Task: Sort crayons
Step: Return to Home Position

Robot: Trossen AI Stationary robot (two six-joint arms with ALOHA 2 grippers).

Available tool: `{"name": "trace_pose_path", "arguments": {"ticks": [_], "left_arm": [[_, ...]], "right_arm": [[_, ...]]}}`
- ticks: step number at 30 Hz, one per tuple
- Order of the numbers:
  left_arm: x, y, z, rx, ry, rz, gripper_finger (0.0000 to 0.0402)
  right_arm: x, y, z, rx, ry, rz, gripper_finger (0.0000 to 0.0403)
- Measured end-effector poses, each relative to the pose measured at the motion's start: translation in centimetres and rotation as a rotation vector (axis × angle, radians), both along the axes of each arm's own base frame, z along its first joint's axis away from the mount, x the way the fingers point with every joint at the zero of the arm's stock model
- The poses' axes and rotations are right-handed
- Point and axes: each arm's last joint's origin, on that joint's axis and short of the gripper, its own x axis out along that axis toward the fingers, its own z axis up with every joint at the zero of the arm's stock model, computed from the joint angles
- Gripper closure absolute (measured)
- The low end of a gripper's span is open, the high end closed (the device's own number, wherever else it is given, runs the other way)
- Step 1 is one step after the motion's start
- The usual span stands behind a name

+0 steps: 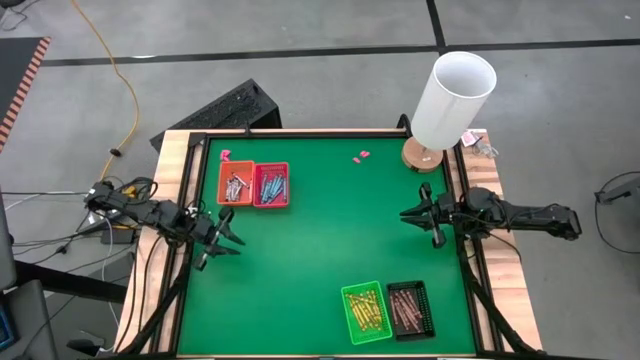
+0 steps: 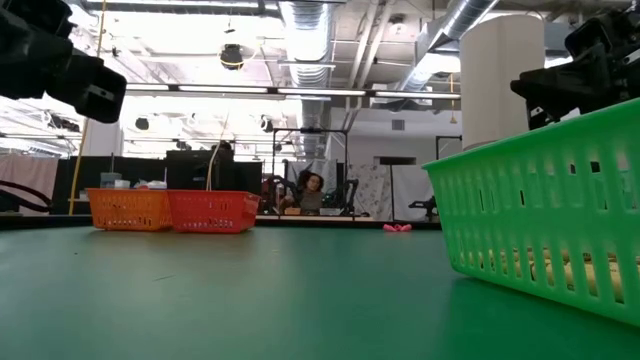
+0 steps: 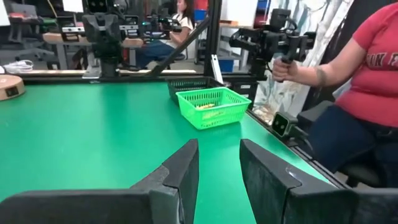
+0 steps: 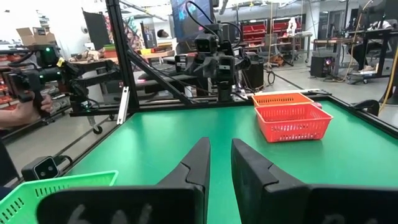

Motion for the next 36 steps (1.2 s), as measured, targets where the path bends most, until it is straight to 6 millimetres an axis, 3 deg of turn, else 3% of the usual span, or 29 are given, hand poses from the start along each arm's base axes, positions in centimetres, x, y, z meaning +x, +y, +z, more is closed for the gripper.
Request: {"name": "trace_pose_path", "arguments": {"ticks": [12,36], "left_arm": [[0.03,0.07,-0.02,-0.084,0.032,0.023,0.0297],[0.03,0.07,-0.02,-0.066,0.025,0.023,0.0297]], "right_arm": [[0.00,-0.01,0.00,-0.008,-0.001,-0.002,0.0335],[0.00,-0.01,0.01,-0.007,-0.002,-0.002,0.0335]]}}
